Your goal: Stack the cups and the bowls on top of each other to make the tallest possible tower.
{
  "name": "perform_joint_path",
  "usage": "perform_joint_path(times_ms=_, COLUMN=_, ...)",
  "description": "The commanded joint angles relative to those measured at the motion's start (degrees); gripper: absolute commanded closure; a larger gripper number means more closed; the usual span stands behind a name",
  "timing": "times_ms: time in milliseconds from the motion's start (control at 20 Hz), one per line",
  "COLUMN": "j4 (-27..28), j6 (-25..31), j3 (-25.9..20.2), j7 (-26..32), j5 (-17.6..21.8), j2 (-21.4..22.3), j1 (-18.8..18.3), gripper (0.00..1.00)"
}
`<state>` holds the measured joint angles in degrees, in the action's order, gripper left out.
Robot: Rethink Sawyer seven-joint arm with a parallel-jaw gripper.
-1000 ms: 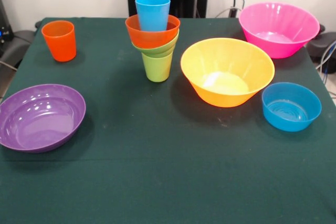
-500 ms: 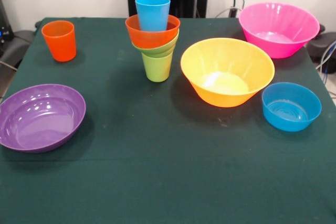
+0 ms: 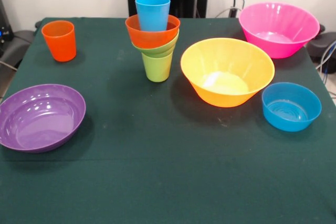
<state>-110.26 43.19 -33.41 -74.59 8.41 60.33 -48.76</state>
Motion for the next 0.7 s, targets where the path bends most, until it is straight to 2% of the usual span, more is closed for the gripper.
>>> perform_joint_path(times_ms=50, j4=2.2, j6=3.0, j3=3.4, j7=-10.1, j5=-0.8, j2=-2.8, j1=3.2, gripper=1.00)
perform_joint_path(times_ms=400, j4=5.1, j6=3.6, j3=5.1, j7=-10.2, j5=0.1, j2=-5.0, j1=4.5, gripper=1.00)
perform_joint_path(times_ms=700, j4=5.7, j6=4.4, j3=6.0, j7=-10.2, j5=-0.4, j2=-4.8, j1=5.4, gripper=1.00)
